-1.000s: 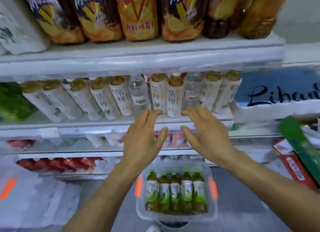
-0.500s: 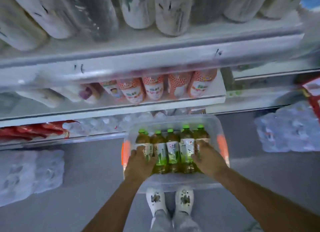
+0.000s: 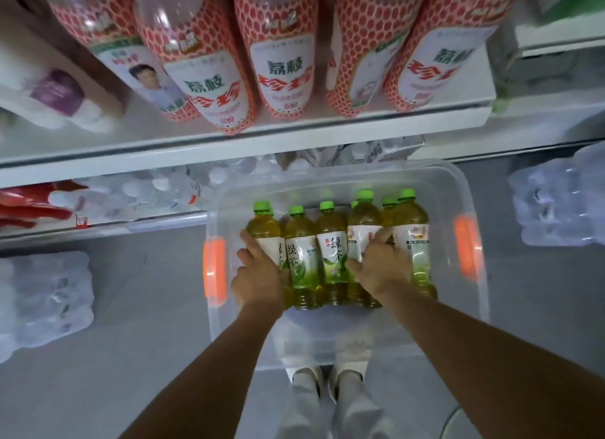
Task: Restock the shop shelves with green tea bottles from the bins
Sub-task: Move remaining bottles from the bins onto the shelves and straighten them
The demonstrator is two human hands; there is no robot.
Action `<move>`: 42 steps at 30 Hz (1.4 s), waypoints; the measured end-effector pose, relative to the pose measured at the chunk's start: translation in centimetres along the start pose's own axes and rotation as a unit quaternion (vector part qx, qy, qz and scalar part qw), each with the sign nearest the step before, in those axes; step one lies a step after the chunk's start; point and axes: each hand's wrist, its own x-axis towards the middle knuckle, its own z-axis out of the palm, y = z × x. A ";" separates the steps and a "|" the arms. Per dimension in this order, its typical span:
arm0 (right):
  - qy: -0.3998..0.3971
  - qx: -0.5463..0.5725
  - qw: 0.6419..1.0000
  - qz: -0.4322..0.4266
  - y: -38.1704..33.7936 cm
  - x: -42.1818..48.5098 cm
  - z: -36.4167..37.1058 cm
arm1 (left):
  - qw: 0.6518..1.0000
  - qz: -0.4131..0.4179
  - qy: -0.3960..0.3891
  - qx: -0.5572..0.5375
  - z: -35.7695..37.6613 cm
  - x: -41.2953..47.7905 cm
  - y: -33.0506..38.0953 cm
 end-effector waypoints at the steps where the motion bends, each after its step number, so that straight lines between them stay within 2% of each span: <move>1: -0.013 0.048 0.998 0.022 -0.3 0.3 0.2 | 1.000 0.004 0.002 0.005 0.2 0.4 -0.2; 5: -0.060 0.196 0.975 0.083 -0.6 0.8 0.3 | 0.997 0.017 -0.011 -0.069 0.5 1.2 -0.7; 8: -0.069 0.242 0.965 0.074 0.0 0.0 0.0 | 0.978 -0.017 -0.050 -0.200 -0.1 1.1 -0.5; 11: -0.051 0.312 0.947 0.060 0.4 -1.7 -0.7 | 0.917 -0.064 -0.107 -0.380 -1.3 -0.2 0.1; 13: -0.042 0.351 0.934 0.049 0.6 -3.4 -1.5 | 0.869 -0.062 -0.149 -0.469 -2.2 -1.9 0.2; 16: -0.027 0.393 0.919 0.027 0.7 -6.3 -3.5 | 0.824 -0.022 -0.188 -0.534 -4.2 -5.2 0.1; 18: -0.009 0.407 0.913 0.007 0.5 -8.5 -5.5 | 0.811 0.009 -0.199 -0.550 -6.3 -7.5 0.1; 22: 0.014 0.397 0.917 -0.046 0.1 -13.6 -10.8 | 0.798 0.061 -0.183 -0.571 -11.5 -12.2 0.7; 26: 0.019 0.392 0.914 -0.098 0.2 -18.9 -16.4 | 0.746 0.070 -0.170 -0.640 -17.3 -16.8 1.8; 30: 0.060 0.377 0.915 -0.131 0.2 -24.0 -21.7 | 0.744 0.099 -0.102 -0.653 -23.6 -21.5 2.9; 35: 0.100 0.403 0.885 -0.209 0.0 -29.5 -28.5 | 0.715 0.165 -0.016 -0.679 -31.2 -27.2 3.8; 42: 0.170 0.459 0.801 -0.345 -1.5 -37.3 -37.3 | 0.667 0.281 0.065 -0.687 -41.3 -34.3 4.3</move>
